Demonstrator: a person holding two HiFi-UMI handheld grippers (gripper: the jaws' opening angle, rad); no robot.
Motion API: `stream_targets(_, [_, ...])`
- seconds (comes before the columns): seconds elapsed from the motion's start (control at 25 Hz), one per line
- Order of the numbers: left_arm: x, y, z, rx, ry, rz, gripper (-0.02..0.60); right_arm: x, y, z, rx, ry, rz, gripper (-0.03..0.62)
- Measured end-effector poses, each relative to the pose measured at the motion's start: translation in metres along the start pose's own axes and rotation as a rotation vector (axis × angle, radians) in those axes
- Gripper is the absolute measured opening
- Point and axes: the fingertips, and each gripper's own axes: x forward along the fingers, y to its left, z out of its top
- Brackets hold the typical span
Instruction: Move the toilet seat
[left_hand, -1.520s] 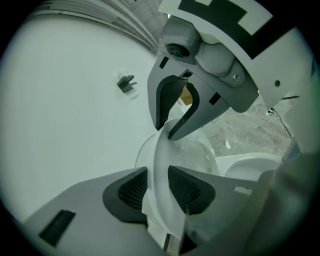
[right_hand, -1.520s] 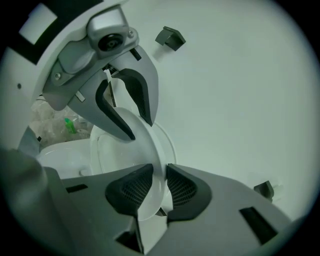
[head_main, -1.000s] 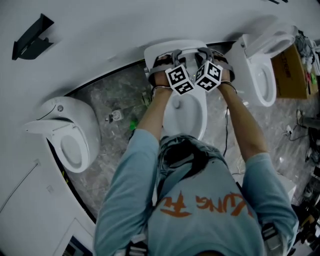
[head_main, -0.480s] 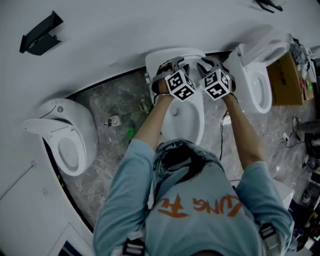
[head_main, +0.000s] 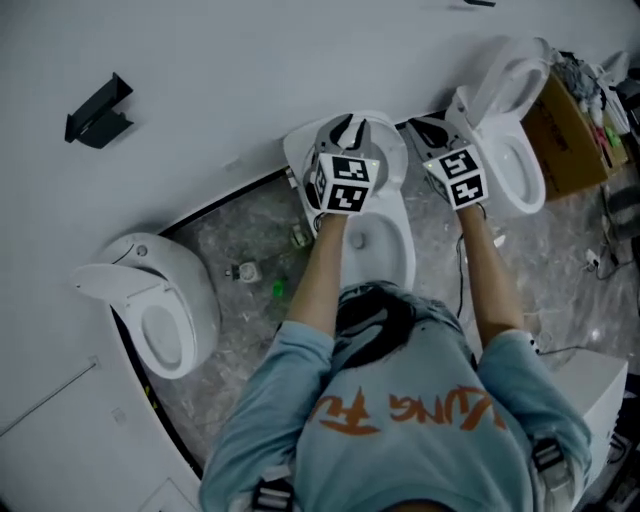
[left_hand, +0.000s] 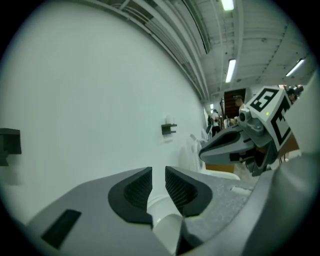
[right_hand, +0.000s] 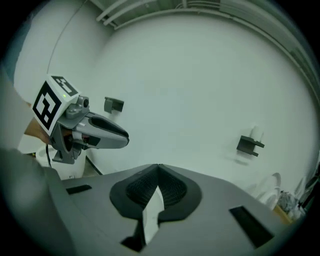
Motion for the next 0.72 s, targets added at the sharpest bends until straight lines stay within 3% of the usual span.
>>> stream_targets(0.12, [-0.025,-0.005,0.04,-0.068,-0.092,0.05,0.005,-0.035,-0.014,0.018,0.101,-0.115,0.006,-0.002])
stream_targets(0.28, [-0.055,-0.036,0.081,-0.175,-0.209,-0.009,0.003,-0.082,-0.033,0.033,0.224,-0.246,-0.005,-0.002])
stream_targets(0.4, [-0.067,-0.056,0.093,-0.23,-0.235,-0.019,0.002,-0.109,-0.044,0.033,0.304,-0.279,-0.062,-0.002])
stream_targets(0.6, [-0.084,-0.1,0.083,-0.167,-0.187,0.072,0.002,-0.147,-0.046,0.012,0.327,-0.258,-0.113,-0.002])
stream_targets(0.72, [-0.086,-0.132,0.077,-0.142,-0.168,0.065,0.002,-0.166,-0.045,-0.002,0.32,-0.256,-0.092,-0.002])
